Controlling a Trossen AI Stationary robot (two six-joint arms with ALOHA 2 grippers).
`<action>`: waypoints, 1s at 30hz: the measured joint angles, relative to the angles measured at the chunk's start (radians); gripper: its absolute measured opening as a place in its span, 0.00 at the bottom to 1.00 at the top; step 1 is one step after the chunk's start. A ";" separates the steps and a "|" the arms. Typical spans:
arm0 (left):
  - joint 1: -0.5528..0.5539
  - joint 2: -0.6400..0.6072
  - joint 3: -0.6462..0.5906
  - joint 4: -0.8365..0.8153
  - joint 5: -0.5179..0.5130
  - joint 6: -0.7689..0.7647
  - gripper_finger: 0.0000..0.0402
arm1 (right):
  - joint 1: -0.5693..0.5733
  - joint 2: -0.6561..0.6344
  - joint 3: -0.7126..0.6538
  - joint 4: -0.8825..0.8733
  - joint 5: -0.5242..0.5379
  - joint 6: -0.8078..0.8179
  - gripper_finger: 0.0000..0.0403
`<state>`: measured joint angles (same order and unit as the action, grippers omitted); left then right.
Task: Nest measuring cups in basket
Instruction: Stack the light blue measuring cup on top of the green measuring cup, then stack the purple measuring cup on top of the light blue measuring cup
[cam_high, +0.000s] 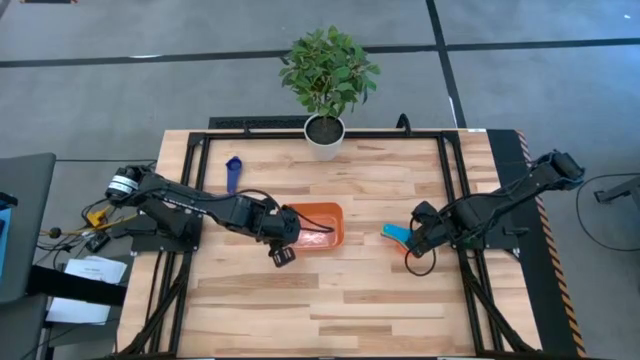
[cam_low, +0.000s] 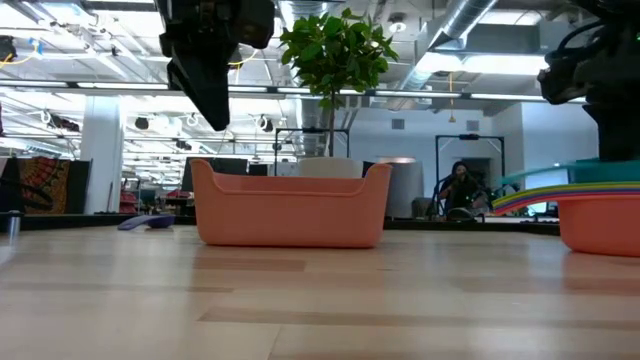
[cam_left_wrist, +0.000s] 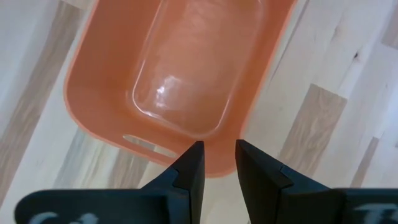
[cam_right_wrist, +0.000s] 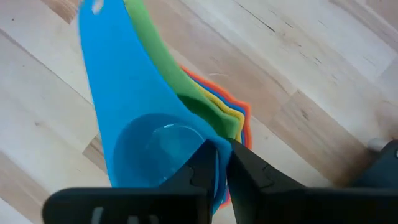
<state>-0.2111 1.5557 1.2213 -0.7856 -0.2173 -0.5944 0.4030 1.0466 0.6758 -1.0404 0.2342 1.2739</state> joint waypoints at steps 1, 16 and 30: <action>0.000 0.000 0.000 0.000 0.000 -0.003 0.20 | 0.000 0.000 0.000 -0.001 0.000 0.000 0.15; 0.000 -0.012 0.000 -0.014 0.018 -0.043 0.20 | 0.010 -0.001 0.018 -0.013 0.066 0.056 0.39; 0.122 -0.225 0.000 -0.158 -0.229 -0.130 0.20 | -0.026 -0.002 0.187 0.044 0.265 -0.067 0.35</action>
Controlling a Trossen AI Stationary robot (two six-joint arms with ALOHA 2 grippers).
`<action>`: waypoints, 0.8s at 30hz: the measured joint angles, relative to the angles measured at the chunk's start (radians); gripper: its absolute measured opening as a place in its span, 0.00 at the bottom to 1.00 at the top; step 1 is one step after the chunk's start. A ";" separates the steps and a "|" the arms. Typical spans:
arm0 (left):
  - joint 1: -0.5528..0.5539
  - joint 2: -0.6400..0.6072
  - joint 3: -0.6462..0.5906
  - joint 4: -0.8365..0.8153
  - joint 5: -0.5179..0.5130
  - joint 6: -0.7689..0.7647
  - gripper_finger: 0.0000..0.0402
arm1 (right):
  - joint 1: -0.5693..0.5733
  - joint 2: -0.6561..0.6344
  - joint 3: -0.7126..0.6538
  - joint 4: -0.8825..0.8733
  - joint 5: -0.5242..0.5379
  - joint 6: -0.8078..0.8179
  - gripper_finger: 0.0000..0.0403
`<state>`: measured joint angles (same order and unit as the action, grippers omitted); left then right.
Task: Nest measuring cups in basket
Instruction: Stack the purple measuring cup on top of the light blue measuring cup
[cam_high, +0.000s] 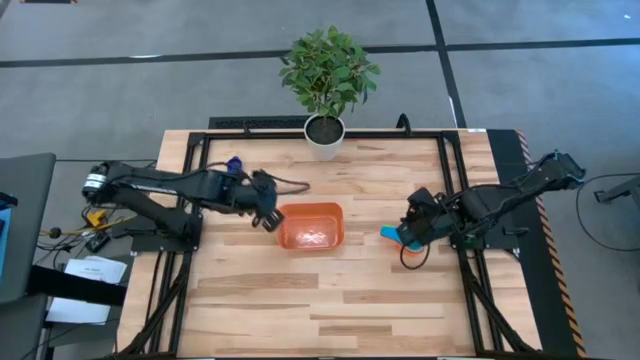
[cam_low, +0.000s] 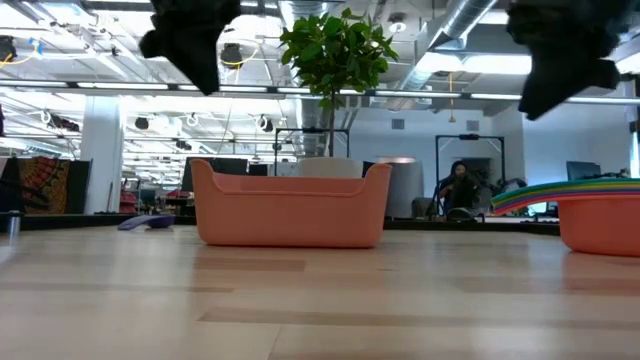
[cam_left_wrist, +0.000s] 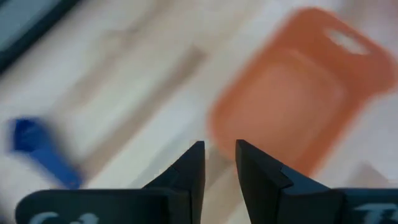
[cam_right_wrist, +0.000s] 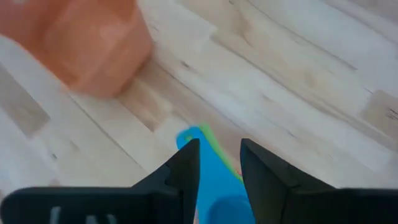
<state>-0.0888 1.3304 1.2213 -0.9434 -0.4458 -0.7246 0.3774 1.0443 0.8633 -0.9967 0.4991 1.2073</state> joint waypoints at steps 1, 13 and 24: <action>0.013 -0.017 -0.009 -0.018 -0.023 -0.015 0.20 | -0.011 0.000 0.001 0.024 0.000 -0.018 0.34; 0.383 -0.307 -0.431 0.043 -0.012 -0.234 0.20 | -0.149 0.000 0.001 0.232 -0.046 -0.233 0.30; 0.890 -0.196 -0.562 0.242 0.100 -0.222 0.20 | -0.326 0.001 0.001 0.368 -0.115 -0.264 0.30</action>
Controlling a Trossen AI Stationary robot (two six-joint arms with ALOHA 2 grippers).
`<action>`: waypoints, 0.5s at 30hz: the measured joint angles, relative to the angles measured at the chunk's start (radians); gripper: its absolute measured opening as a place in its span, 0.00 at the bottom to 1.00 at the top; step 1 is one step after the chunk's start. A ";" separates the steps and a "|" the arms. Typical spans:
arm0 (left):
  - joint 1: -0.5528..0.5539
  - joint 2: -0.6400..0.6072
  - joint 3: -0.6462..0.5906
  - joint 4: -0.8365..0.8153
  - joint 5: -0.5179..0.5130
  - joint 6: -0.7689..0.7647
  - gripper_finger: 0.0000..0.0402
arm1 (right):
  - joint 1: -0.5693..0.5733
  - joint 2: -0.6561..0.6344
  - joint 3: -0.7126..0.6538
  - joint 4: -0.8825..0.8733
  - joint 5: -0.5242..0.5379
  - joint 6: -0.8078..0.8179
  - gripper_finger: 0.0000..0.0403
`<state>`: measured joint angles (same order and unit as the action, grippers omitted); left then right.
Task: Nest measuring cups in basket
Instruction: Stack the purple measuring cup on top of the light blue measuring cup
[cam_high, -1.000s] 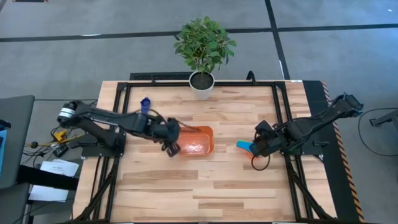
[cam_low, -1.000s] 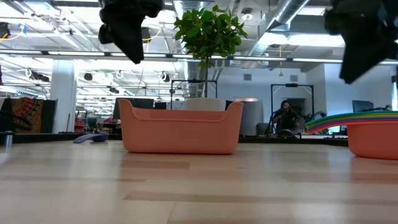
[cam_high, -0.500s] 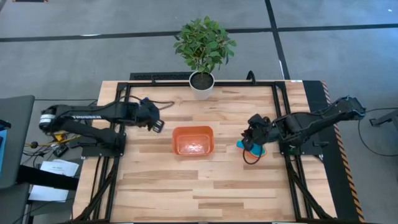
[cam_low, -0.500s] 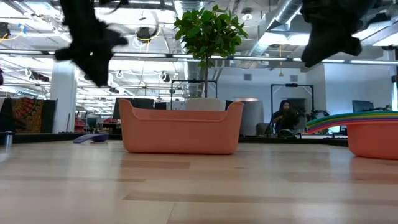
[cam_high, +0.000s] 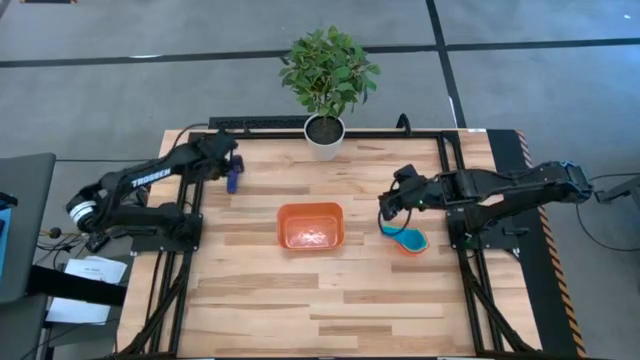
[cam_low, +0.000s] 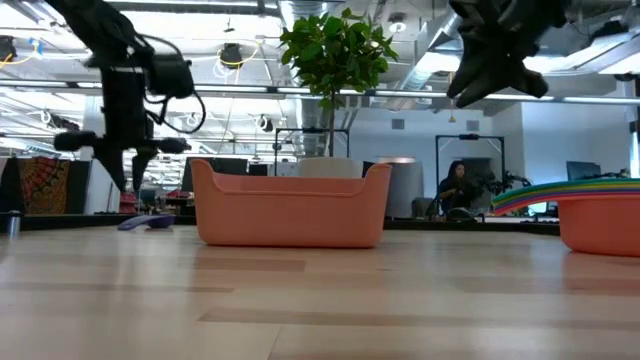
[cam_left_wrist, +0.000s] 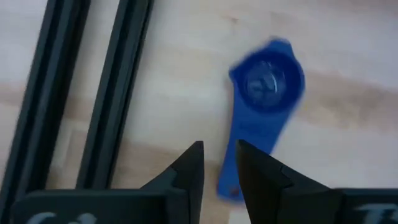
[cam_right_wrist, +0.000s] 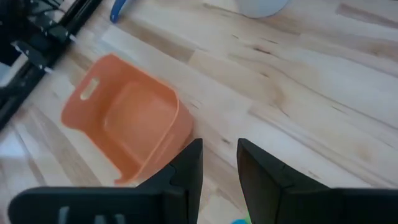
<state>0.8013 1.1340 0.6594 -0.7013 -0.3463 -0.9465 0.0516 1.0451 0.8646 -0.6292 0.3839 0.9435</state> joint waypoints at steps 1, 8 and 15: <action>0.026 0.019 0.000 0.025 0.009 0.017 0.20 | -0.012 0.000 0.000 0.006 -0.007 -0.004 0.31; 0.152 0.160 0.000 0.206 0.165 0.059 0.20 | -0.069 0.000 0.000 0.020 -0.024 -0.011 0.30; 0.183 0.283 0.000 0.224 0.179 0.028 0.20 | -0.074 0.000 0.000 0.016 -0.043 -0.013 0.30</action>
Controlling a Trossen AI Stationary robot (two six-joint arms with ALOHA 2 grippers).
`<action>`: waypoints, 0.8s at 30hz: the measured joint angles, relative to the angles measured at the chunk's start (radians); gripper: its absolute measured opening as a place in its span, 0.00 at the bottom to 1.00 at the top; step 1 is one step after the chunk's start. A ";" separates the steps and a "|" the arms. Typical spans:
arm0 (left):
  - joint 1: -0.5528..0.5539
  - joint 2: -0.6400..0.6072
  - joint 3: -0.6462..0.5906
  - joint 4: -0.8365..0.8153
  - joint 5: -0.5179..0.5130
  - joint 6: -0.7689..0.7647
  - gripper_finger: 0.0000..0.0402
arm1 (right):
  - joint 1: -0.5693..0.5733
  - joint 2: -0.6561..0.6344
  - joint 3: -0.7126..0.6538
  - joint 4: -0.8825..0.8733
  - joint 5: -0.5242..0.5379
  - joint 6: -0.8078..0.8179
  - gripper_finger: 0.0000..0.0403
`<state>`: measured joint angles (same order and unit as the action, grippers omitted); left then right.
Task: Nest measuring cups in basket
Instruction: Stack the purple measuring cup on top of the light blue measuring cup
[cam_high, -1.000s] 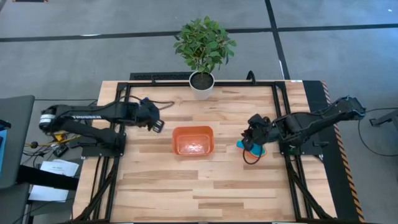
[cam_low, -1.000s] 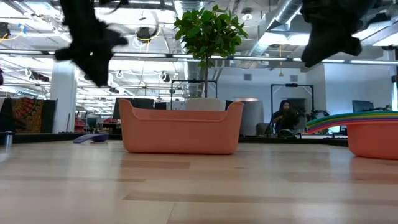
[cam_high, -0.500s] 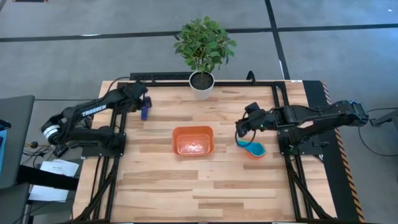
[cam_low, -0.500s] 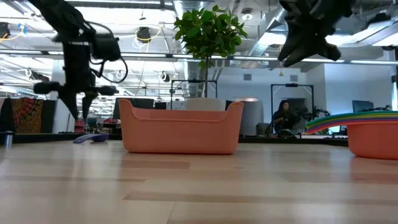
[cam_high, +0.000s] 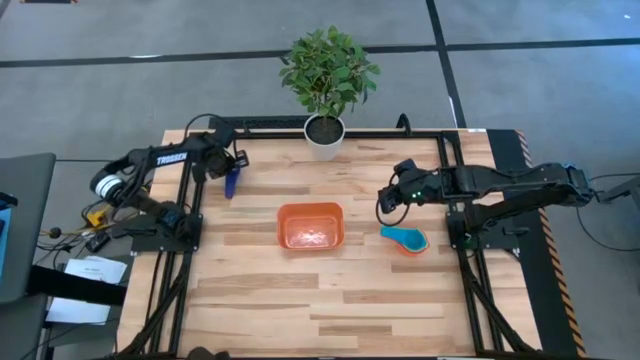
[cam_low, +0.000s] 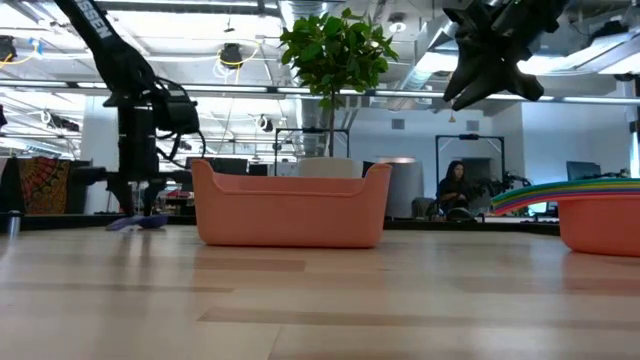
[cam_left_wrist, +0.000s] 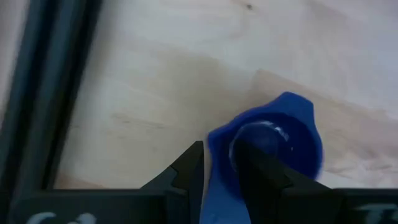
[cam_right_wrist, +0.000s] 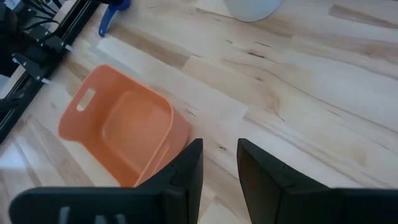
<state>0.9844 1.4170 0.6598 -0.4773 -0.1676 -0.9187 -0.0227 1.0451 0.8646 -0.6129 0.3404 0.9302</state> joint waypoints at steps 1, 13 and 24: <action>0.000 0.011 0.000 0.007 0.002 0.006 0.20 | 0.000 0.000 0.000 0.000 -0.001 0.000 0.30; -0.003 0.031 0.000 0.038 0.036 0.074 0.17 | 0.000 0.000 0.000 -0.016 -0.002 0.000 0.29; -0.035 0.028 0.002 -0.037 0.084 0.230 0.03 | 0.000 0.000 0.000 -0.016 -0.002 -0.017 0.29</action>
<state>0.9494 1.4446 0.6617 -0.5141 -0.0832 -0.6889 -0.0223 1.0451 0.8646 -0.6289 0.3382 0.9133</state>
